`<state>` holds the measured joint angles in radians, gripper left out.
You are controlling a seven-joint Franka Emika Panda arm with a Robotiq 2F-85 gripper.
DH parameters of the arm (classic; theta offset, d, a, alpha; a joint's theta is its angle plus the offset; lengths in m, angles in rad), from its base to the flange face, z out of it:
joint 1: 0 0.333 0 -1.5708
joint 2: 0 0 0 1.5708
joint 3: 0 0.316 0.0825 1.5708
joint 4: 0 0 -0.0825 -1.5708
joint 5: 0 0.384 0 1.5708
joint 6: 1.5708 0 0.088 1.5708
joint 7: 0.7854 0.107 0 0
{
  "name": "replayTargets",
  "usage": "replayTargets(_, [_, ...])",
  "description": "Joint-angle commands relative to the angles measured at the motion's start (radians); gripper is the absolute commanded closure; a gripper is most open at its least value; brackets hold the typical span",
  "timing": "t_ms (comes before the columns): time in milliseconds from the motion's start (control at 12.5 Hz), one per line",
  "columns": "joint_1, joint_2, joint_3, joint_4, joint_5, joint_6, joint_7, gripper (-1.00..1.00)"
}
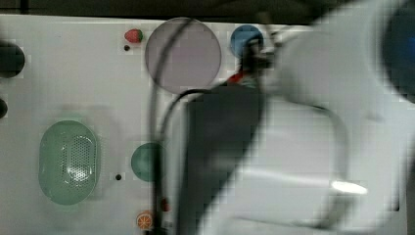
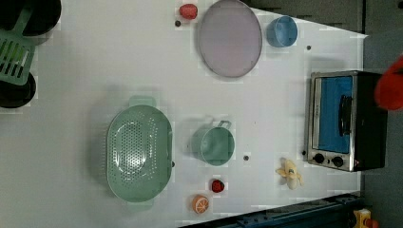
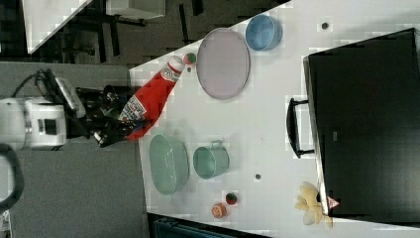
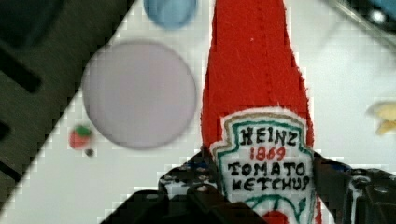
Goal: Pick Ketchup from oven and place it on table.
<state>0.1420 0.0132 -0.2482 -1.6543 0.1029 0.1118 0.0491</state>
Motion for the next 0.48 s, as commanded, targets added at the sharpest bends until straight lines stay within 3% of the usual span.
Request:
replayTargets(80, [-0.018,0.051,0.054,-0.102,-0.028,0.067,0.000,-0.21])
replayTargets(480, [-0.019,0.084,0.079,-0.425,-0.066,0.372,0.001,-0.21])
